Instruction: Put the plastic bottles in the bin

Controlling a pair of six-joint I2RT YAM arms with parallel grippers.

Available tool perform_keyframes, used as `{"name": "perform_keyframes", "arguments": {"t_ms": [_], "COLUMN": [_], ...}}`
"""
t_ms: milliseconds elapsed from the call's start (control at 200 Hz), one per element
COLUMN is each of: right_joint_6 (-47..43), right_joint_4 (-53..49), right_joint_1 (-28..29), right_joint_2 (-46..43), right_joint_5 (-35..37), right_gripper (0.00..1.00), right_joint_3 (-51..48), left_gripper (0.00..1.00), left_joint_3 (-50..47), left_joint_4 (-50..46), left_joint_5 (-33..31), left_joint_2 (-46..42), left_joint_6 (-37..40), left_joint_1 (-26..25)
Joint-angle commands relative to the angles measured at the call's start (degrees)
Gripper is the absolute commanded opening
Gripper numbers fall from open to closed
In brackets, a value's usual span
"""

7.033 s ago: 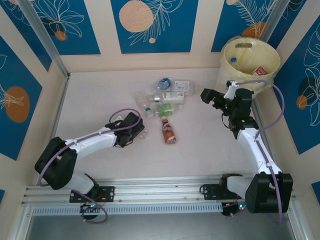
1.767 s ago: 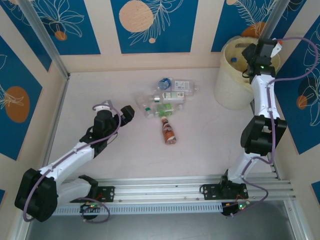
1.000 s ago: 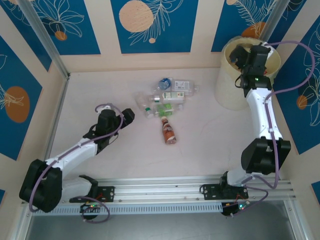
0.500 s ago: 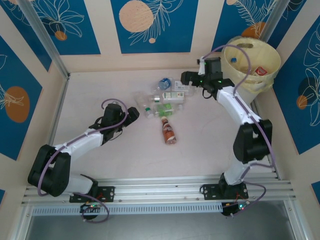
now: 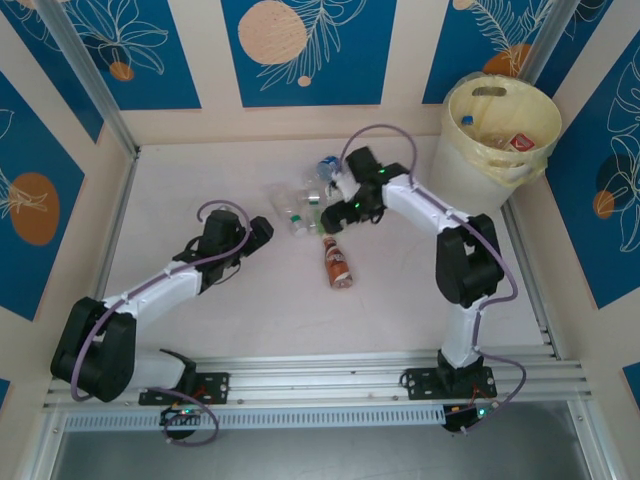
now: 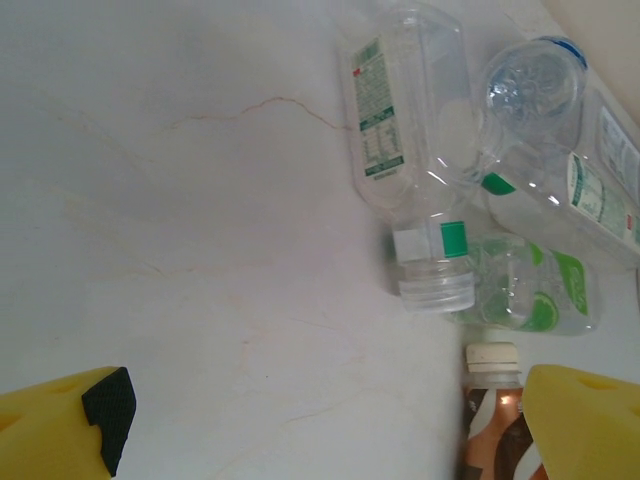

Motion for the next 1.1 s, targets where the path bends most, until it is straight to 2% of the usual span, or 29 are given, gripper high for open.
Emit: {"name": "perform_keyframes", "arguments": {"t_ms": [0, 125, 265, 400, 560, 665, 900, 1095], "right_joint_6": [9.3, 16.8, 21.0, 22.0, 19.5, 17.3, 13.3, 14.2], "right_joint_4": [-9.5, -8.6, -9.7, -5.8, -4.3, -3.8, -1.5, 2.1], "right_joint_1": [4.5, 9.0, 11.8, 12.6, 13.5, 13.5, 12.5, 10.7], "right_joint_2": [0.1, 2.2, 5.7, 5.5, 3.8, 1.8, -4.8, -10.5], "right_joint_5": [2.6, 2.8, 10.9, 9.5, 12.0, 13.4, 10.8, 13.5], "right_gripper": [1.0, 0.99, 1.0, 0.73, 0.51, 0.4, 0.37, 0.33], "right_joint_3": [-3.7, -6.5, -6.3, -8.5, -10.2, -11.4, -14.5, -17.4], "left_gripper": [1.0, 1.0, 1.0, 1.0, 1.0, 1.0, 1.0, 1.0], "left_joint_3": [-0.4, 0.3, 1.1, 0.6, 0.3, 0.4, 0.9, 1.0], "left_joint_4": [-1.1, -1.3, -2.8, -2.8, -2.7, -2.5, -2.4, -2.2], "left_joint_5": [-1.2, -0.7, -0.1, -0.3, -0.9, -0.7, -0.2, 0.4], "left_joint_2": [-0.4, 0.8, 1.5, 1.3, 1.2, 1.7, 2.6, 3.3], "left_joint_6": [0.0, -0.2, -0.4, -1.1, -1.5, -1.7, -1.8, -2.2], "left_joint_1": [1.0, 1.3, 1.4, 1.4, 1.6, 1.6, 1.8, 1.8]}}
